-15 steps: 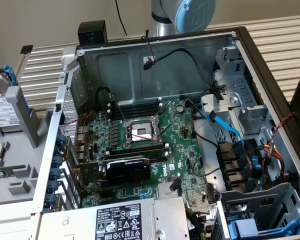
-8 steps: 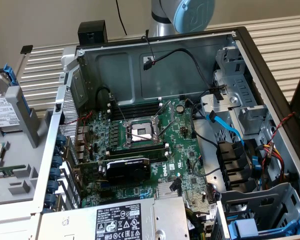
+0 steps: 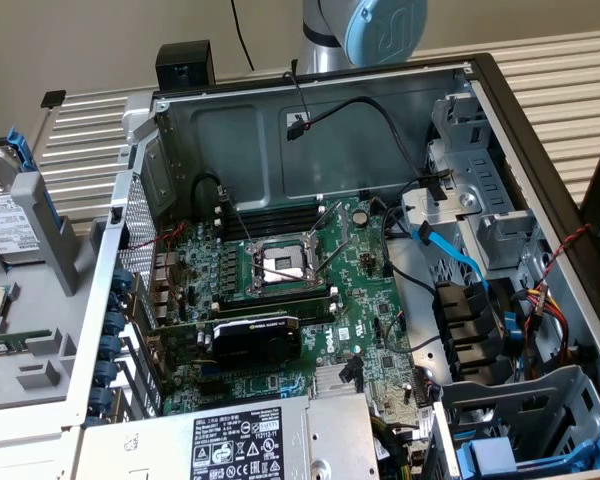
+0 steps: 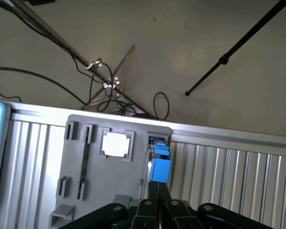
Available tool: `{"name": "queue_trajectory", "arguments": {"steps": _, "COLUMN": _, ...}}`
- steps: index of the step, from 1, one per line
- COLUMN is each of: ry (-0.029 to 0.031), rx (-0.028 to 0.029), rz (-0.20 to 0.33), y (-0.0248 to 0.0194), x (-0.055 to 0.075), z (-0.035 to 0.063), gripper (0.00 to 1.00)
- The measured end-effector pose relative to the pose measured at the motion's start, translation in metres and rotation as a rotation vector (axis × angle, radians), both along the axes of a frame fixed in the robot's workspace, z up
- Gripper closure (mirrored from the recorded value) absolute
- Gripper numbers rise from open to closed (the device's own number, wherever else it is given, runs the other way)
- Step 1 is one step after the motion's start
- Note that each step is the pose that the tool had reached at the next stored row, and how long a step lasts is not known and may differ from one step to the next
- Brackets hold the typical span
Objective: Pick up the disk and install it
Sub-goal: 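Pick up the disk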
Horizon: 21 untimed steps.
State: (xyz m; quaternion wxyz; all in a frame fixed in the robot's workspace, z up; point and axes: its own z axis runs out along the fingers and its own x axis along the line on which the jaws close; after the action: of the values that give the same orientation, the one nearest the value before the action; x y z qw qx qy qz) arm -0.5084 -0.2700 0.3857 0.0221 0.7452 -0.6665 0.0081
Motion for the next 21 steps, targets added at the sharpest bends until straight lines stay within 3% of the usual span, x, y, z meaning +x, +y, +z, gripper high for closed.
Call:
{"name": "queue_trajectory", "arguments": {"steps": 3, "ry": -0.0005, "rx": 0.0013, "rz": 0.0, "y": 0.0, "x": -0.0002, "z": 0.0, "gripper": 0.85}}
{"name": "queue_trajectory", "arguments": {"steps": 6, "ry": -0.0005, "rx": 0.0128, "rz": 0.0, "y": -0.0002, "x": -0.0002, "z": -0.0003, "gripper": 0.85}}
{"name": "queue_trajectory", "arguments": {"steps": 9, "ry": -0.0004, "rx": 0.0191, "rz": 0.0, "y": -0.0003, "x": -0.0002, "z": -0.0008, "gripper": 0.85}}
{"name": "queue_trajectory", "arguments": {"steps": 17, "ry": -0.0005, "rx": 0.0194, "rz": 0.0, "y": -0.0003, "x": -0.0002, "z": -0.0008, "gripper": 0.83}}
{"name": "queue_trajectory", "arguments": {"steps": 21, "ry": -0.0004, "rx": 0.0194, "rz": 0.0, "y": -0.0003, "x": -0.0003, "z": -0.0008, "gripper": 0.6}}
